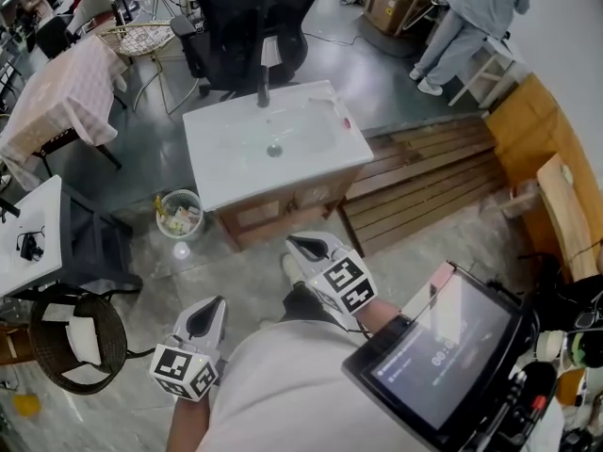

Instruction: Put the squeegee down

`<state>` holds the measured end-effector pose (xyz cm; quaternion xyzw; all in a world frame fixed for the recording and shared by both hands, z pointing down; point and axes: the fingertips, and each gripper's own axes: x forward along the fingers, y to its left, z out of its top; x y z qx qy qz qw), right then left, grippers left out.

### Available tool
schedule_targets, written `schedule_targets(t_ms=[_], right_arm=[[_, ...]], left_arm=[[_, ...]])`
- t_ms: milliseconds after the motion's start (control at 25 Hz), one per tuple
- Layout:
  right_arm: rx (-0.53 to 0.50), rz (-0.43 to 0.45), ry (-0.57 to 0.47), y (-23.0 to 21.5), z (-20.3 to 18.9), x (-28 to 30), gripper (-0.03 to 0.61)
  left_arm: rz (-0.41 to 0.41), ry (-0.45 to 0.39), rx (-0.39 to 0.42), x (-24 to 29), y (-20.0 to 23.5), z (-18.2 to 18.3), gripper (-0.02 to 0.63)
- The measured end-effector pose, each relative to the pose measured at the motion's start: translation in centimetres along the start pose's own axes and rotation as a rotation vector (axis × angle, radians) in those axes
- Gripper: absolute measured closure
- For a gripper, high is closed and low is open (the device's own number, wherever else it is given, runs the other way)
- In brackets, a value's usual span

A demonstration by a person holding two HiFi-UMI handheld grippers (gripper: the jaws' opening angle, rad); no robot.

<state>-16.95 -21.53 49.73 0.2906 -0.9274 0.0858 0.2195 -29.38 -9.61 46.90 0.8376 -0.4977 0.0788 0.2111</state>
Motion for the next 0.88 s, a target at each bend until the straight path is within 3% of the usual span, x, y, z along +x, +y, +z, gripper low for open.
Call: schedule_targets(t_ms=[880], right_arm=[[-0.016, -0.012, 0.007, -1.0, 0.2, 0.8, 0.577]], left_arm=[[-0.025, 0.030, 0.003, 1.3, 0.5, 0.3, 0.606]])
